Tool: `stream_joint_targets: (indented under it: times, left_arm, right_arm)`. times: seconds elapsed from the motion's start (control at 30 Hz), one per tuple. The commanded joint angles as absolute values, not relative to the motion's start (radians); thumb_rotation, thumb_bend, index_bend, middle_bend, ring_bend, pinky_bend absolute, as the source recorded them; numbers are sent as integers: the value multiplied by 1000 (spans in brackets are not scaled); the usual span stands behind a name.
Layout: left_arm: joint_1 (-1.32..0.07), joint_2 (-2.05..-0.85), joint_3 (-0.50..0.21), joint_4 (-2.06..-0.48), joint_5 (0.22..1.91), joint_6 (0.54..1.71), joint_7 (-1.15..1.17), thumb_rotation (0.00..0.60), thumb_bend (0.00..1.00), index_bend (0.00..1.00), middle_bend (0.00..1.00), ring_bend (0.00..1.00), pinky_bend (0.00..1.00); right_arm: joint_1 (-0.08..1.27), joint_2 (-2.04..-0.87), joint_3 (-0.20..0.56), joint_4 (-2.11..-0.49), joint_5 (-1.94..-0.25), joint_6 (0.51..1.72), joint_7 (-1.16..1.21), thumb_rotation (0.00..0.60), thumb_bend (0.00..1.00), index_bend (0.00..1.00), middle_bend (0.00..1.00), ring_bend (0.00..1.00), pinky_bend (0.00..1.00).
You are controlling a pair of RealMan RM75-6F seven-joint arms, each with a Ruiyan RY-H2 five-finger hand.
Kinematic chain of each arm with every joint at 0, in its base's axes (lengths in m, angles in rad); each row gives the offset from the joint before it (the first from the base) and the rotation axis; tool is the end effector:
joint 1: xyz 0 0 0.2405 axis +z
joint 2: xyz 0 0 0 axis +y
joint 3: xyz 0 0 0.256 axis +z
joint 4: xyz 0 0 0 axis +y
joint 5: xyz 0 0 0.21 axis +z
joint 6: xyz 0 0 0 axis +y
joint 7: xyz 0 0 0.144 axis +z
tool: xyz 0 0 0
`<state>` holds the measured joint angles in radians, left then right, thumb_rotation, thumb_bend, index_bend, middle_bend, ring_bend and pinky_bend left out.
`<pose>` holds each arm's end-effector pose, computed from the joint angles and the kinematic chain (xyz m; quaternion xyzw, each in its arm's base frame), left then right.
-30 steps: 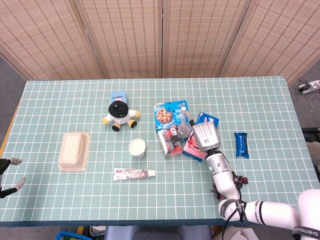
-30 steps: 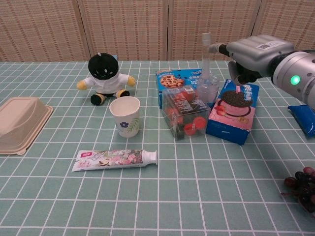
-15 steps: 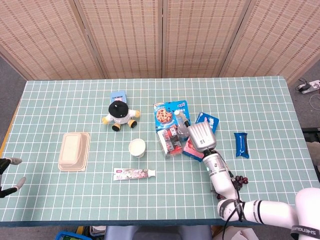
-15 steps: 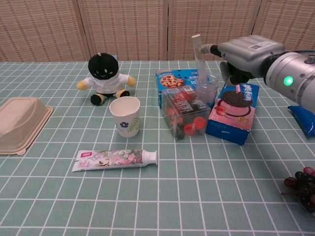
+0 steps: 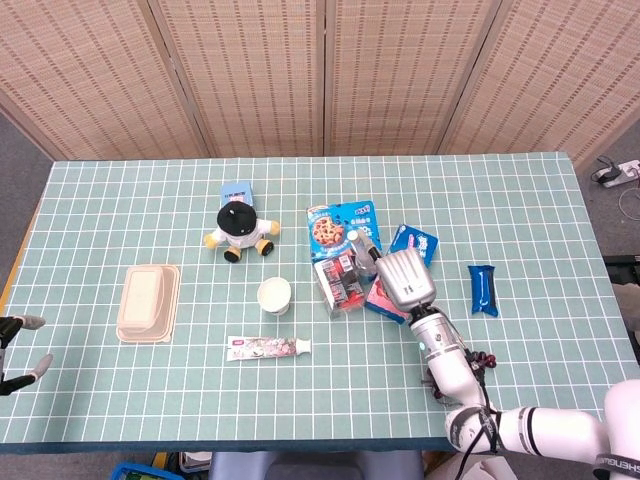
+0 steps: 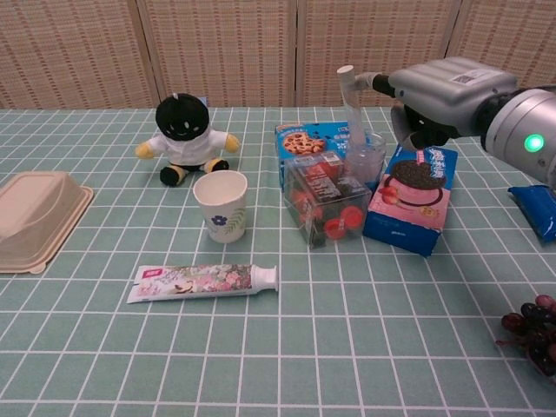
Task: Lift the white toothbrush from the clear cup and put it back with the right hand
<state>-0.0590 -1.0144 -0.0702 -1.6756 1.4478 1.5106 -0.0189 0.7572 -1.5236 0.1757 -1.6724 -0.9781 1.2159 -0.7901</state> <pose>-0.3132 0.1765 0.1956 -0.5683 -0.3845 -0.3827 0.6187 -0.1218 -0.3309 0.0125 0.7369 -0.2716 0.3358 0.5201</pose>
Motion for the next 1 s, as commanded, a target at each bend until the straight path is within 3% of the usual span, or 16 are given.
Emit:
stream_joint_targets:
  times: [0.03,0.37,0.57,0.67,0.8,1.0]
  left_arm:
    - [-59,-1014,-70,-1676,1448,1510,-19,600,246,460,406,322,428]
    - [-59,-1012,-68,-1679,1454,1511,-20,600,246,460,406,322,428]
    - [-59,-1011,-67,-1679,1457,1511,-23,600,246,460,406,322,428]
    - [-59,-1011,-66,-1679,1459,1512,-24,600,246,460,406,322,428]
    - [-59,-1010,-66,-1679,1458,1511,-27,600,246,460,406,322,428]
    - [-60,-1009,-66,-1680,1459,1509,-28,600,246,460,406,322,428]
  right_arm:
    - [744,-1511,172,-1683,-992,1226,-768,600,882,38,1000,1000,1000]
    - [682,-1491,207,-1679,-1031,1250,-564,600,315,105,1000,1000,1000]
    - [662,-1462,245,-1697,-981,1183,-417,600,72,119,1000,1000,1000]
    - [656,-1454,257,-1700,-966,1163,-374,600,2,119,1000,1000,1000]
    - [654,-1442,261,-1702,-959,1144,-352,600,0,119,958,998,1000]
    - [656,-1426,269,-1720,-937,1122,-339,600,0,119,760,897,1000]
